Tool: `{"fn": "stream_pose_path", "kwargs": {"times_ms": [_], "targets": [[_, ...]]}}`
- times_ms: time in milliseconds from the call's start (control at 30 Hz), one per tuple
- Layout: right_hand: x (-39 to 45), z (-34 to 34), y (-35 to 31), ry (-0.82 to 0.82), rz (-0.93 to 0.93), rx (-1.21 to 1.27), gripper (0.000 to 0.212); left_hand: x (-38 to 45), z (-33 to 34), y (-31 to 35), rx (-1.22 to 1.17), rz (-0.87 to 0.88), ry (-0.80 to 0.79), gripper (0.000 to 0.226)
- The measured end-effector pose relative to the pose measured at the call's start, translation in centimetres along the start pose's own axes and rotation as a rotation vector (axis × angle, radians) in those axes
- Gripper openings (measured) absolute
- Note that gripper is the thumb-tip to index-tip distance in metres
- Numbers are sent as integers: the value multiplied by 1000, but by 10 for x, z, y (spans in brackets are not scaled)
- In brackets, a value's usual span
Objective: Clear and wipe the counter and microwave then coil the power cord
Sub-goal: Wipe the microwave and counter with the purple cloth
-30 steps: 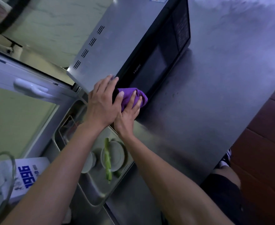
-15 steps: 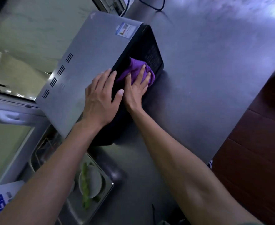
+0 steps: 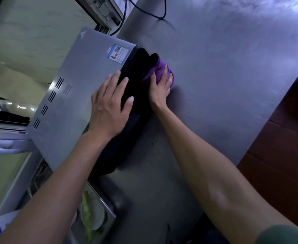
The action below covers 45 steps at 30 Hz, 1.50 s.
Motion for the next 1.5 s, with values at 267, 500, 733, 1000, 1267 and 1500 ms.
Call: {"fn": "stream_pose_path", "kwargs": {"times_ms": [267,500,733,1000,1267,1500], "targets": [[-51,24,37,-2,4,-20,66,-41,1,-20,0,6,-7,52],[-143,64,97,-68,28,-51,70,-105,-7,-47,-9,-42,-7,56],[-232,100,149,-106,33,-34,75,-185,-8,-79,43,-99,16,54],[-296,125,166,-92,111,33,74,-226,-4,-92,78,-132,46,52],[-276,81,173,-132,54,2,53,-253,-7,-91,4,-213,156,46],[-239,14,166,-337,-183,-382,53,-289,15,-66,-128,-359,297,41]]}}
Point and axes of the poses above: each hand's wrist, its own x-axis towards the middle knuckle, its own z-axis out of the palm, y = z × x, the point moved 1 cm from there along x, towards the middle knuckle
